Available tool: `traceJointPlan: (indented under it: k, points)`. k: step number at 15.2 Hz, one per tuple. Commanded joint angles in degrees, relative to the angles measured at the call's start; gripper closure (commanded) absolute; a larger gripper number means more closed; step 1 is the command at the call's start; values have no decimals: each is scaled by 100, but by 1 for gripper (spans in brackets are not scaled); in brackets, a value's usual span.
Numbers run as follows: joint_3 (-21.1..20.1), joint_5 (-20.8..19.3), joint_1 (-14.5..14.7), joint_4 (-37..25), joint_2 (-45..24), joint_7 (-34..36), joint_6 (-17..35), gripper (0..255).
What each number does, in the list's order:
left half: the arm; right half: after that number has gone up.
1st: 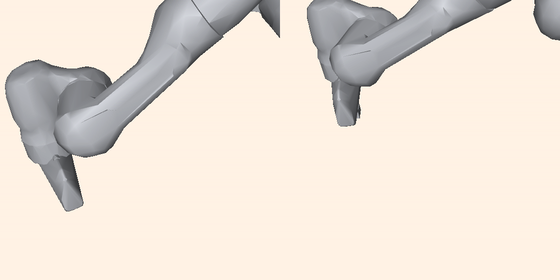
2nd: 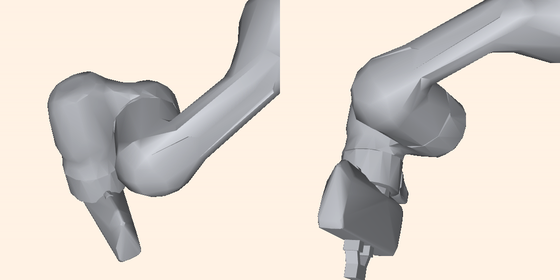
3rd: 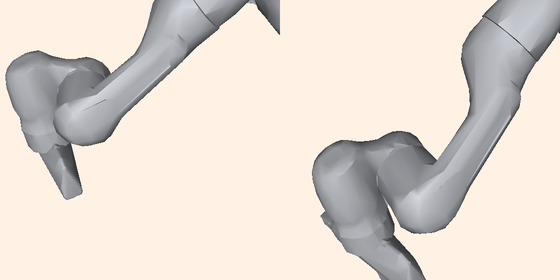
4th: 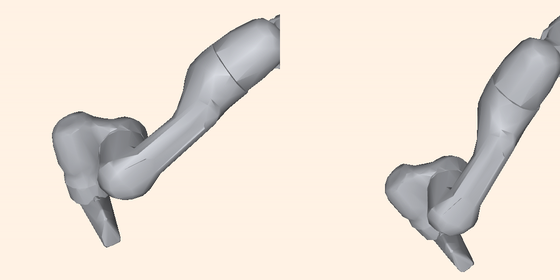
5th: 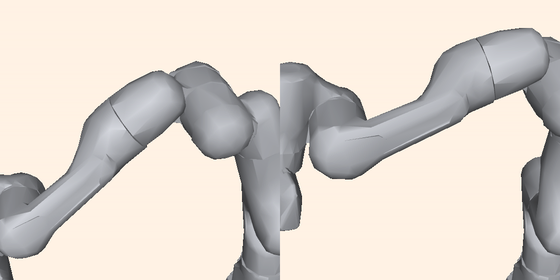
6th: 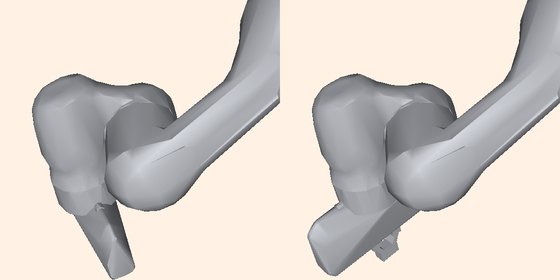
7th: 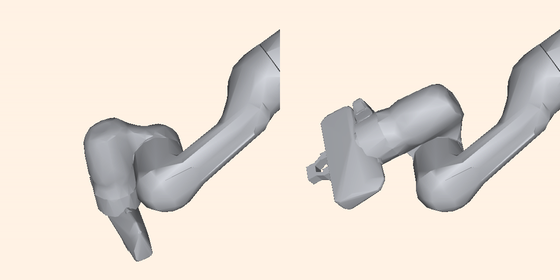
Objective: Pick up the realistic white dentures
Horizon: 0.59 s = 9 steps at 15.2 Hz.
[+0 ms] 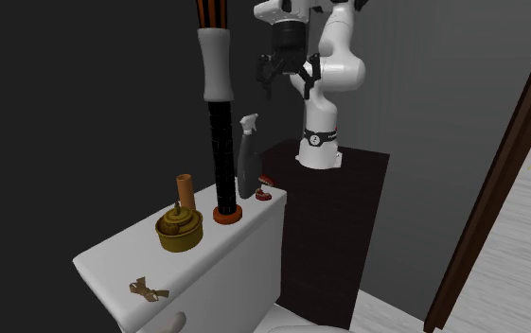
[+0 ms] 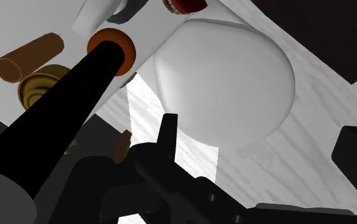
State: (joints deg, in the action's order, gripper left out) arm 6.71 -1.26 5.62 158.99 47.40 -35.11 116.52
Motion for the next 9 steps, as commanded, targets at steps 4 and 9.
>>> traceJointPlan:
  k: [4,9]
  points:
    - [370,-416,40,618,-470,-939,949,0]
    - [788,-888,28,1015,-1384,-1859,2138,0]
